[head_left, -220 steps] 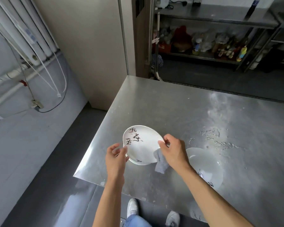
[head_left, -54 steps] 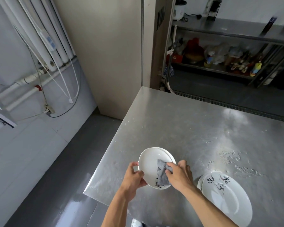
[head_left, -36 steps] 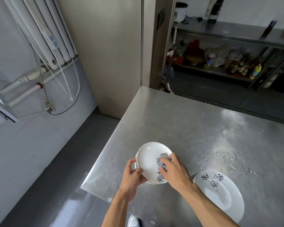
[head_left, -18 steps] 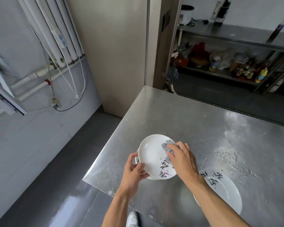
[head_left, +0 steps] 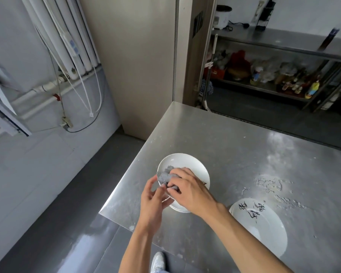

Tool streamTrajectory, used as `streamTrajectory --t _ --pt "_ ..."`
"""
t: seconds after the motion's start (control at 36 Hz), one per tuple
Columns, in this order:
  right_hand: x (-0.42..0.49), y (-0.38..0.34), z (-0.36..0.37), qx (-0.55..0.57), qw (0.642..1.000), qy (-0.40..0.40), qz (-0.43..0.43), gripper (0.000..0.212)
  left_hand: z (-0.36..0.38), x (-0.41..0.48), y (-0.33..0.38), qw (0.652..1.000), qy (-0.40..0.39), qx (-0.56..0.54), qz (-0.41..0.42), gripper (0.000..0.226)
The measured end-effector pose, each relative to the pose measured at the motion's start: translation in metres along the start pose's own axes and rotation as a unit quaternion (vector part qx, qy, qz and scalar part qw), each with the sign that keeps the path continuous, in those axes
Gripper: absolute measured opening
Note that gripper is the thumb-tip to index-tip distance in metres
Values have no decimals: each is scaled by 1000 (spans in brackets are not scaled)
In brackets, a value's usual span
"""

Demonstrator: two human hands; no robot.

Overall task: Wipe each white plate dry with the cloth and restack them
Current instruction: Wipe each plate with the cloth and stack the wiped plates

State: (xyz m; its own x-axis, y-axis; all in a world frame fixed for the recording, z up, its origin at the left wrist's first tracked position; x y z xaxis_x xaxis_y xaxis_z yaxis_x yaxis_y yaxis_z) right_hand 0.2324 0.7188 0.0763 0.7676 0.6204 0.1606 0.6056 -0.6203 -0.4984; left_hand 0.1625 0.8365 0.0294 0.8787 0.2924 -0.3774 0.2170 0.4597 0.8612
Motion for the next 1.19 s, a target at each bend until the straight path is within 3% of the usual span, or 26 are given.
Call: streamTrajectory --t 0.19,0.36,0.5,0.56,0.69,1.0,1.19 --pt "-9 -4 -13 -63 997 18 -34 14 -13 3 7 998 25 -51 11 33" --pt "-14 24 -28 -108 993 21 51 7 -19 2 12 1000 9 1 25 37" --pt "-6 25 -42 -94 987 74 110 5 -8 -4 11 999 -33 25 25 39" --pt "0 21 -44 -58 987 95 114 18 -2 -6 9 998 -44 34 25 40" --pt "12 1 -39 10 992 101 70 56 4 -13 10 997 -55 42 35 40" --pt "2 -33 -5 56 995 6 -81 35 -14 -17 19 999 20 6 28 35" --pt "-6 -34 -1 75 994 -36 -74 32 -27 -19 21 998 62 -18 16 34"
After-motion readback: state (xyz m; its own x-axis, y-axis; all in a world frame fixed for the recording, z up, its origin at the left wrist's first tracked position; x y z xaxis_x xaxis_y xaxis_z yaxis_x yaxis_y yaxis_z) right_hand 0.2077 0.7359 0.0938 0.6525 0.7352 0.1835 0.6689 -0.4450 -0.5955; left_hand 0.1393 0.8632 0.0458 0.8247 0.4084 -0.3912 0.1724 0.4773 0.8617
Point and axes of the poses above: each hand's wrist, its own x-axis towards the middle knuckle, its own z-axis out of the palm, y = z × x, the point moved 4 cm from there along x, towards the middle knuckle, and after that the axes turned 1 degree about y, right-handed, at the moved point
